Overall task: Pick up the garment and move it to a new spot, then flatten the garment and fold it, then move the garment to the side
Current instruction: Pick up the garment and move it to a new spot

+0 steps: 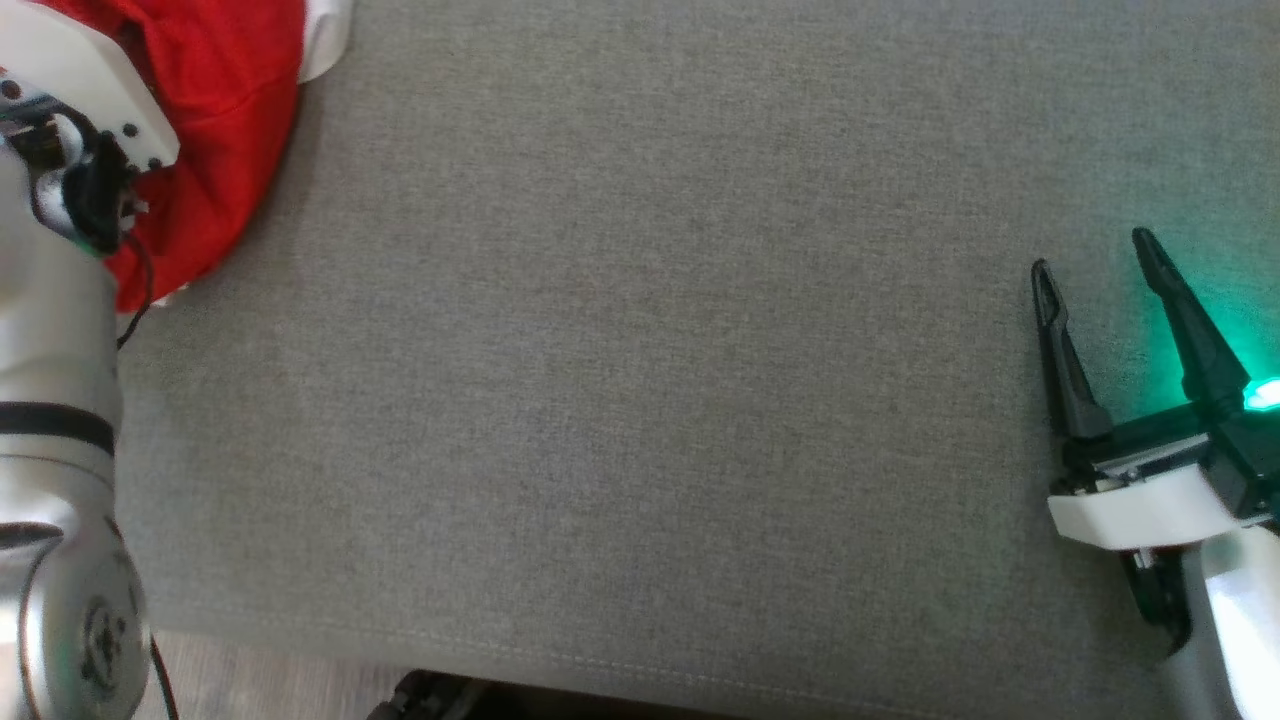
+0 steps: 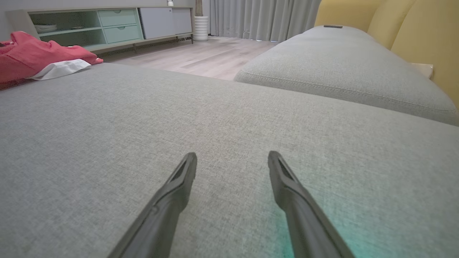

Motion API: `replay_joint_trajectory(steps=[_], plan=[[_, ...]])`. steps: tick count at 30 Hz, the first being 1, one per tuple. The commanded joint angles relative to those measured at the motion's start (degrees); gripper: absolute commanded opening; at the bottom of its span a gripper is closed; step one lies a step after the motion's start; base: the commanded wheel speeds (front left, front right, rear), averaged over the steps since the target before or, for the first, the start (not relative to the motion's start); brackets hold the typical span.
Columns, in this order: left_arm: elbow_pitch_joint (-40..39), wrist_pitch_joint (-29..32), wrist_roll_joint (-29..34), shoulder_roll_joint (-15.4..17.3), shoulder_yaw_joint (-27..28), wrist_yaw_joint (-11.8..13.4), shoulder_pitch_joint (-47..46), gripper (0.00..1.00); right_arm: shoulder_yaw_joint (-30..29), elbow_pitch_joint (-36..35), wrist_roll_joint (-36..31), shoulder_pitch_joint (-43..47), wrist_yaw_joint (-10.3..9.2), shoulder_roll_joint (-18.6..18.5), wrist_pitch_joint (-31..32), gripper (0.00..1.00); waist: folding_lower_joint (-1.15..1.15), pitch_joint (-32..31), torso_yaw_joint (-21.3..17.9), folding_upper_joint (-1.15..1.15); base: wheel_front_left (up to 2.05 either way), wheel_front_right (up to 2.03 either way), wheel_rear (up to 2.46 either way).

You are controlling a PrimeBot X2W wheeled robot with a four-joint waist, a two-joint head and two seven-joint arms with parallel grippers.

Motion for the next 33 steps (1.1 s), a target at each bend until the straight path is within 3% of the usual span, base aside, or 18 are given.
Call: replay_joint_trajectory(steps=[1, 2, 3, 4, 9, 18, 25, 33], plan=[[-0.55, 0.01, -0.79, 4.11, 1.8, 0.2, -1.64, 1.0, 0.55, -0.03, -0.12, 0.65, 0.22, -1.3, -0.04, 1.0, 0.0, 0.96, -0.63, 0.0, 0.0, 0.0, 0.0], [0.01, -0.37, -0.88, 4.3, 1.77, 0.04, -1.87, 0.79, 0.51, -0.04, -0.15, 0.58, 0.22, -1.38, -0.04, 1.0, 0.0, 1.26, -0.65, 0.0, 0.0, 0.0, 0.0], [0.44, -1.06, -0.72, 4.5, 1.54, 0.02, -2.04, 0.21, 0.49, -0.03, -0.21, 0.5, 0.22, -1.43, -0.04, 1.0, 0.0, 1.4, -0.61, 0.0, 0.0, 0.0, 0.0], [0.68, -2.14, -0.62, 4.71, 1.38, -0.03, -2.27, 0.0, 0.51, 0.01, -0.29, 0.42, 0.22, -1.4, -0.04, 1.0, 0.0, 1.47, -0.58, 0.0, 0.0, 0.0, 0.0], [0.88, -10.25, -1.52, 5.45, 1.59, -1.41, -4.53, 0.0, 0.89, 1.15, -0.27, 0.0, 0.22, -0.25, -0.04, 1.0, 0.0, -0.58, -0.19, 0.0, 0.0, 0.0, 0.0], [-2.37, -16.58, 1.16, 7.79, -3.57, -5.77, -8.83, 0.0, 2.53, 4.5, 0.51, -0.34, 0.22, 3.37, -0.04, 1.0, 0.0, -8.35, -2.21, 0.0, 0.0, 0.0, 0.0], [-8.71, -17.02, 1.33, 7.65, -10.65, -7.0, -10.92, 0.0, 3.58, 7.69, 3.53, 1.18, 0.22, 7.99, -0.04, 1.0, 0.0, -16.56, -7.66, 0.0, 0.0, 0.0, 0.0], [-19.05, -12.83, -5.41, 9.25, -23.03, -7.05, -7.23, 0.0, 6.77, 8.47, 6.56, 2.15, 0.22, 10.19, -0.04, 1.0, 0.0, -22.45, -18.37, 0.0, 0.0, 0.0, 0.0]])
